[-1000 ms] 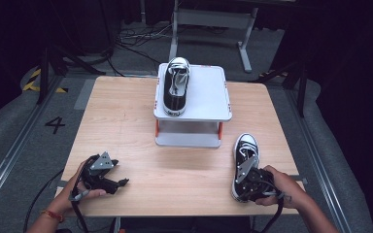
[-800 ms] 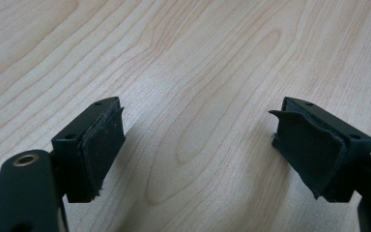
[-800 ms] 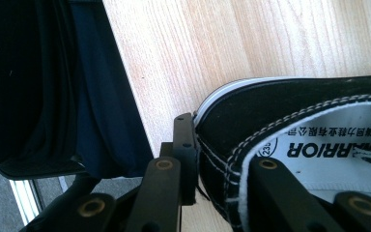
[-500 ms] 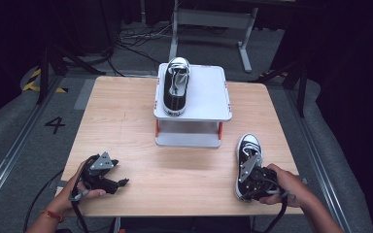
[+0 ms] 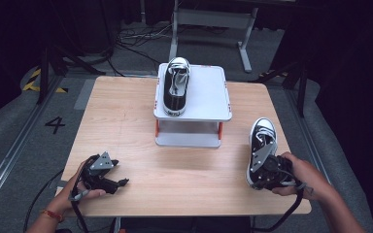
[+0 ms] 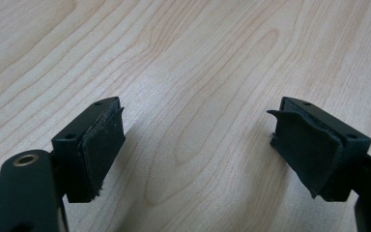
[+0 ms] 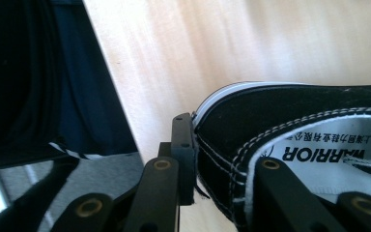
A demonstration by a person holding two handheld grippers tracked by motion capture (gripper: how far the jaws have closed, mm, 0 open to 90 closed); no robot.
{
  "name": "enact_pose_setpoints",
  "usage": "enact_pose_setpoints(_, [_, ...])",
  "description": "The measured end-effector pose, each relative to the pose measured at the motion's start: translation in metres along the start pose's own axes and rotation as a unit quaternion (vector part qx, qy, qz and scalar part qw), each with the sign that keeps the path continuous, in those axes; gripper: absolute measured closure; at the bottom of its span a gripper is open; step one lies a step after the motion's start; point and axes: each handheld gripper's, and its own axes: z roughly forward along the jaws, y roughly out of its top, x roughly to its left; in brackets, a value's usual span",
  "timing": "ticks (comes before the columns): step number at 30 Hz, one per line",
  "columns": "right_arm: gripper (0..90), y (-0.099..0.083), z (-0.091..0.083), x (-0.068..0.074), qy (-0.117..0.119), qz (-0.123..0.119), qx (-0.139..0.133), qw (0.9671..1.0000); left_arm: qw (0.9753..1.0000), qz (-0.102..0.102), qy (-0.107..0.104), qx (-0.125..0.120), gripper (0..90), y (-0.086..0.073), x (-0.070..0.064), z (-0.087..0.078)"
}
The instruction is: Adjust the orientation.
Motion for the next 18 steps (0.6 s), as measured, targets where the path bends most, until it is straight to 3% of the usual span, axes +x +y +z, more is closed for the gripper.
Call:
enact_pose_setpoints(1, [79.3, 0.003, -0.012, -0.003, -0.011, -0.005, 0.001, 0.9999, 1.0, 0.0, 0.0, 0.0, 18.6, 0.0, 0.0, 0.0])
enact_pose_setpoints(4, [79.2, 0.006, -0.025, -0.005, -0.019, -0.013, -0.005, 0.9997, 1.0, 0.0, -0.001, 0.0, 18.6, 0.0, 0.0, 0.0])
enact_pose_setpoints(9, [79.4, 0.017, -0.06, -0.013, -0.055, -0.022, -0.016, 0.9981, 1.0, 0.001, -0.002, 0.0, 18.7, 0.0, 0.0, 0.0])
enact_pose_setpoints(13, [79.2, 0.025, -0.078, -0.02, -0.067, -0.022, -0.018, 0.9974, 1.0, 0.001, -0.003, 0.0, 18.7, 0.0, 0.0, 0.0])
enact_pose_setpoints(18, [79.3, 0.034, -0.089, -0.027, -0.082, -0.025, -0.023, 0.996, 1.0, 0.002, -0.003, 0.0, 18.7, 0.0, 0.0, 0.0])
